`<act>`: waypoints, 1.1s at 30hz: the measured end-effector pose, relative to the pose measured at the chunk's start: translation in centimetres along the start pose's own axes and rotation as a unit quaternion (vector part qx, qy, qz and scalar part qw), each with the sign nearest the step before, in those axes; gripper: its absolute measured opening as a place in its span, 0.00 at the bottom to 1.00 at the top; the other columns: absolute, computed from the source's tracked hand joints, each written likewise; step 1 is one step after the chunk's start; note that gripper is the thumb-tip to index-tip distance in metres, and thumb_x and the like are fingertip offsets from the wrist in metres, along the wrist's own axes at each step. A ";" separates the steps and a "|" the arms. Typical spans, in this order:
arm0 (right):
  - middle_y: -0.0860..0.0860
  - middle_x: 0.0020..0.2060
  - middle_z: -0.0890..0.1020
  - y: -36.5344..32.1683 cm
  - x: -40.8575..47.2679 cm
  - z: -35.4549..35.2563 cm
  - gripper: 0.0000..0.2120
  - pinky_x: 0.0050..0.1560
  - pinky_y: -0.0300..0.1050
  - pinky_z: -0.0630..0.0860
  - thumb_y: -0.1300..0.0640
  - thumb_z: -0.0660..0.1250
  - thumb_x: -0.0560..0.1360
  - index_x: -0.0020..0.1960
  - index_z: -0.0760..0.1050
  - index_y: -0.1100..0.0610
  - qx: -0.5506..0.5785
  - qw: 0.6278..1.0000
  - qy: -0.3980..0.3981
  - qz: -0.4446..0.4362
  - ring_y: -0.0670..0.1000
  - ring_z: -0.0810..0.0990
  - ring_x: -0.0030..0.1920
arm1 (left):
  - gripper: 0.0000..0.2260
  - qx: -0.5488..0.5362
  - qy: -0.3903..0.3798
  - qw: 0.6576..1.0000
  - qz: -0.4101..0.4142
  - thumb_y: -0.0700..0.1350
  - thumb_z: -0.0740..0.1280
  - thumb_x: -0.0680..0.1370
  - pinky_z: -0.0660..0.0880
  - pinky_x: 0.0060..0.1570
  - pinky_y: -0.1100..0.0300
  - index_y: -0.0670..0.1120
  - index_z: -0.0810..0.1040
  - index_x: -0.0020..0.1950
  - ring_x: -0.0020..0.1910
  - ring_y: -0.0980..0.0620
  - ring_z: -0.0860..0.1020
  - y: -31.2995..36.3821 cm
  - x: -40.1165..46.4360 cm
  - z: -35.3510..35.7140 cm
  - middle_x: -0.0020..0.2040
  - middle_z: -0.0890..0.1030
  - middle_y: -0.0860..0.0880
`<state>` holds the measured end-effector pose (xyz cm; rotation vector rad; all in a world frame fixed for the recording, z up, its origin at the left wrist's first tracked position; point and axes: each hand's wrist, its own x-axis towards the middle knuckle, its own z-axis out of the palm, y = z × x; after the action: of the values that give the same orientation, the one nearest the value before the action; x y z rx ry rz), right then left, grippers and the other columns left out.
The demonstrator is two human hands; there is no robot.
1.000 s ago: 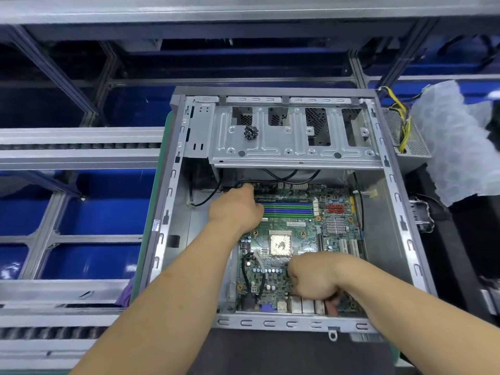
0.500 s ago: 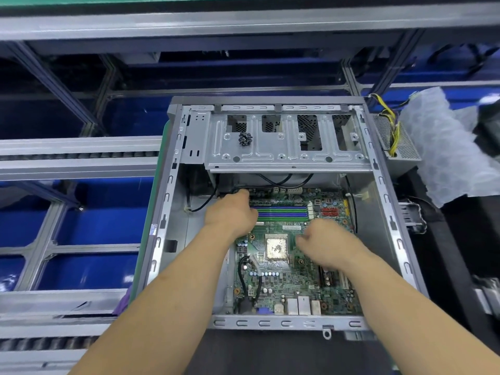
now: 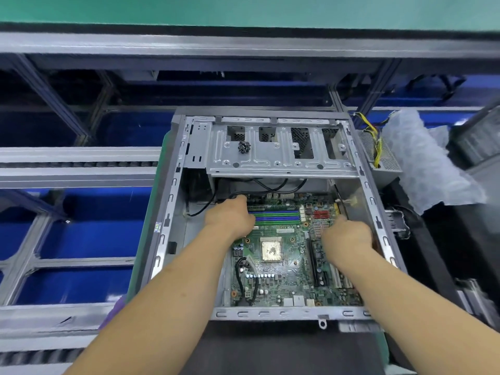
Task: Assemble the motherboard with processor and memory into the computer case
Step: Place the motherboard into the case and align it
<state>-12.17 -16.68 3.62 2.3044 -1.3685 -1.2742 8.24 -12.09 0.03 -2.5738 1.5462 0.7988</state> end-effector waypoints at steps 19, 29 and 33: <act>0.50 0.59 0.77 1.2 1.8 -0.1 0.16 0.55 0.50 0.80 0.66 0.61 0.80 0.61 0.80 0.53 0.252 0.935 0.173 -0.178 0.54 0.81 0.55 | 0.17 -0.050 -0.025 0.998 -0.002 0.37 0.60 0.77 0.71 0.40 0.53 0.43 0.67 0.66 0.48 0.43 0.75 0.3 -0.1 -0.1 0.48 0.73 0.46; 0.50 0.43 0.84 4.1 0.5 -2.8 0.15 0.47 0.45 0.76 0.66 0.60 0.77 0.44 0.83 0.55 0.431 0.846 0.294 -0.111 0.52 0.80 0.43 | 0.17 -0.051 -0.016 0.999 0.001 0.39 0.60 0.77 0.71 0.42 0.53 0.45 0.67 0.66 0.47 0.44 0.74 0.5 -0.3 -0.1 0.47 0.73 0.47; 0.51 0.35 0.77 3.0 -0.5 -3.3 0.08 0.38 0.48 0.76 0.66 0.60 0.74 0.42 0.75 0.57 0.207 0.959 0.189 -0.046 0.54 0.77 0.35 | 0.18 -0.041 -0.016 0.999 0.001 0.38 0.59 0.77 0.71 0.40 0.54 0.45 0.67 0.67 0.46 0.44 0.74 0.5 -0.4 -0.2 0.47 0.73 0.47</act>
<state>-11.69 -18.80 7.53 2.7245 -1.5074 -0.5470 7.76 -12.12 0.52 -2.6018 1.5392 0.9182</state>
